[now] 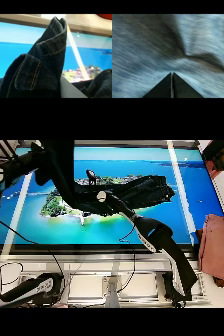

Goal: Fold the clothes and pants, and hang the long-sleeved shirts on hangers.

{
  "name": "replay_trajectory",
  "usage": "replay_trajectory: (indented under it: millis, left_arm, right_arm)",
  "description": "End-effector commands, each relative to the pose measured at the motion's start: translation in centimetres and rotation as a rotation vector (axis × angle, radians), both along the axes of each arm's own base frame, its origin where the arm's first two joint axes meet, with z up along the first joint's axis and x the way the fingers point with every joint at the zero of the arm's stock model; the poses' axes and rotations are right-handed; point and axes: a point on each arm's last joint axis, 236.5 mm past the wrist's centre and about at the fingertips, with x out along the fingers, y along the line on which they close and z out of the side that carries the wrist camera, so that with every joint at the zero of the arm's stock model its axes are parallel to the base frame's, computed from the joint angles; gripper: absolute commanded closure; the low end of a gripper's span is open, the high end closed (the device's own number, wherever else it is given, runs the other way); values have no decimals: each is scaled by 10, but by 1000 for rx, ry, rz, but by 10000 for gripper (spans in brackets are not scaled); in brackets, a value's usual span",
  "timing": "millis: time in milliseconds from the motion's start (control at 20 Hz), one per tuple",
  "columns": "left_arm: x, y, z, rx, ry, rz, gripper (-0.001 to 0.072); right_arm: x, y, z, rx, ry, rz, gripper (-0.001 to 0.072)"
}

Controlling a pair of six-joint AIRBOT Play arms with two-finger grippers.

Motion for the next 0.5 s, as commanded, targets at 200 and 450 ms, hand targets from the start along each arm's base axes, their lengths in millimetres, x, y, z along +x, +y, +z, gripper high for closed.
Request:
replay_trajectory:
  millis: [200, 450]
  left_arm:
    - [-6, -59, -21, -52, 65, -111, 675]
    - [10, -64, -83, -50, 199, -133, 675]
  right_arm:
    - [20, -3, 9, 34, -58, -77, 683]
    - [78, -81, 2, -7, -6, -162, 682]
